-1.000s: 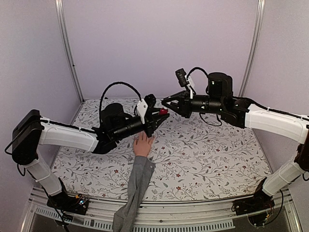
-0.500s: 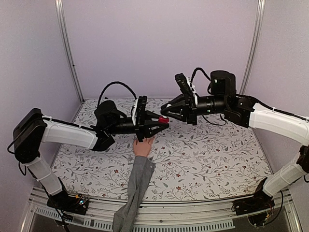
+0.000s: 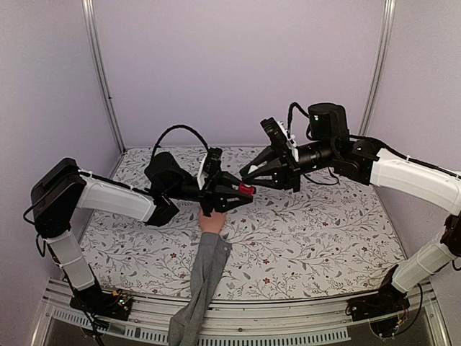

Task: Paint the nails
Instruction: Unscrew the nail polish bottle.

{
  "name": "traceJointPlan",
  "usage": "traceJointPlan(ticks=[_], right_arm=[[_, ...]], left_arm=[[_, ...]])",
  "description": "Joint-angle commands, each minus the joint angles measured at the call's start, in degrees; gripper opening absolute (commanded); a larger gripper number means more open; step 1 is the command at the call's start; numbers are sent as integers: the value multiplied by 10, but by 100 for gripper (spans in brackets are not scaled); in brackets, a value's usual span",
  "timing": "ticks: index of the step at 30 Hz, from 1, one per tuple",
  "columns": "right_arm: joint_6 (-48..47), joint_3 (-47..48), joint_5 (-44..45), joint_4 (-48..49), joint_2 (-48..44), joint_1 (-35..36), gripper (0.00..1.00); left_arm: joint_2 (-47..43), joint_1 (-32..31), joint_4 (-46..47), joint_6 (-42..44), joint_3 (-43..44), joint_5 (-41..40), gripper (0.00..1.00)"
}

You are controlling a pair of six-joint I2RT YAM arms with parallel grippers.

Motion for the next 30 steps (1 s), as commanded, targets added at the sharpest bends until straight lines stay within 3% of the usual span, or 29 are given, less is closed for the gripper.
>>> traceJointPlan(ticks=[1,5,12,20,30], right_arm=[[-5,12,16,-2,4,2,29],[9,6,45,8,-3,2,55],[67,-15,100,48,-26,2,73],[174,-32,265,87,-31,2,75],[238,-15,357,97,-16,2,70]], left_arm=[[-8,-4,36,10,4,-12,0],[-29,3,34,30,-23,-67,0],[-64,5,-22,91,-43,-193,0],[-82,-10,-49,159,-58,-386,0],[-70,-60,-106,257,-39,-565,0]])
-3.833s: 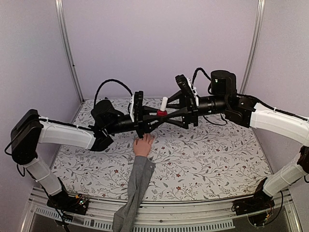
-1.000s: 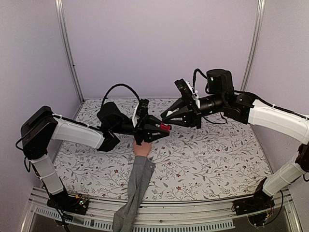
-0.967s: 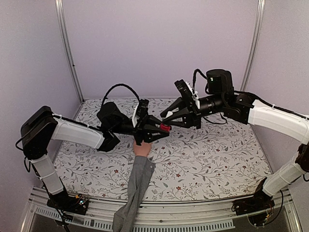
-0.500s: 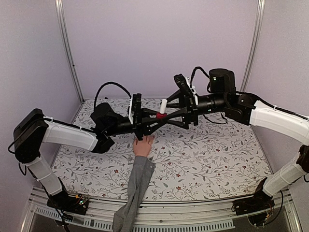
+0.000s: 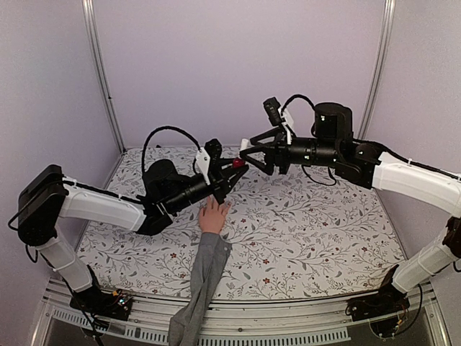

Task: Paint the nails
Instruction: Unscrew the nail polish bottle.

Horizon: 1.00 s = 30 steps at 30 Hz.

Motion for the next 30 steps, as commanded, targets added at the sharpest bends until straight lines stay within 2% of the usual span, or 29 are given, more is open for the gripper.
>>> traceJointPlan(ticks=[1,8,19,24,30], right_arm=[[48,13,53,18,5,1,68],[84,14,29,28,20,1,50],[90,21,-11,30,33,1,15],[69,18,-32,30,33,1,1],[21,9,-41,29,17,1,0]], left_arm=[[0,-27,-17,61,13,-103,0],[14,-55,-18,121,25,-181,0],[26,-67,-31,149,37,-218,0],[21,-67,-30,141,37,-195,0],[9,-58,-46,116,35,-96,0]])
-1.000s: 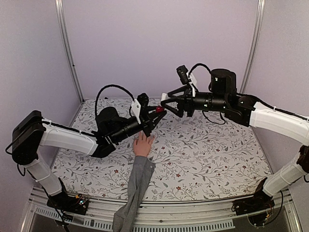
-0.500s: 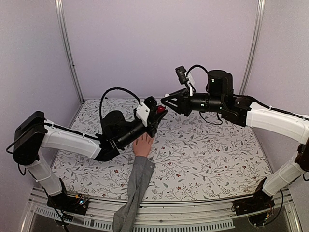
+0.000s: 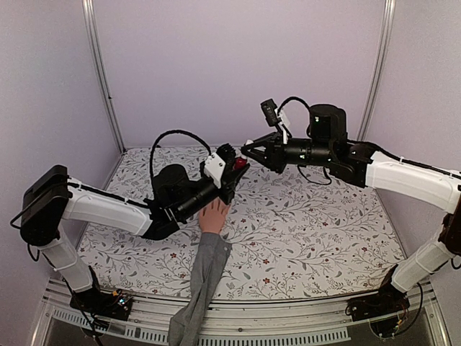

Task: Paint the nails
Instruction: Unscrew the nail polish bottle.

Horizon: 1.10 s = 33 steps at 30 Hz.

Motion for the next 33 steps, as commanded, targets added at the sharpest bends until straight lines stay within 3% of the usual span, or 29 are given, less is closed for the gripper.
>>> traceJointPlan(ticks=[1,18,33], right_arm=[[-45,2,-42,8,-14,6,0],[-180,-28,-117,-19,-62,6,0],[-232,-33,-202,-37,-68,6,0]], left_arm=[[-11,2,-14,-21,11,135,0],[8,67,19,-174,30,547,0],[36,69,24,-207,58,650,0]])
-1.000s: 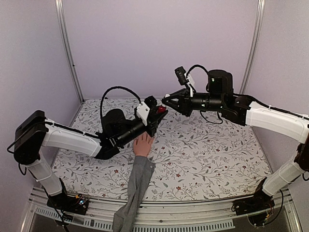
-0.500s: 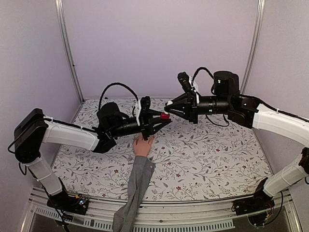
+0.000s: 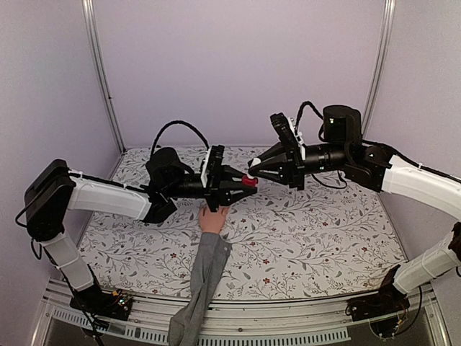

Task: Paint the nails
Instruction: Unscrew the nail polish bottle.

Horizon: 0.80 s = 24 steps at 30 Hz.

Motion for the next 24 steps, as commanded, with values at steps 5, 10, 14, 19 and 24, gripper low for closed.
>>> traceJointPlan(ticks=[5,10,14,19,24], right_arm=[[-44,-1,-62,3,9,5,0],[-57,0,-92,-5,10,4,0],[-65,4,-100,-15,12,4,0],[-76,12,-100,-34,20,4,1],[-77,14,-97,-34,22,4,20]], left_arm=[[34,-18,29,-45,33,140,0],[48,-17,59,-81,43,178,0],[64,-18,78,-115,55,206,0],[63,-15,89,-120,52,201,0],[61,-12,91,-120,50,196,0]])
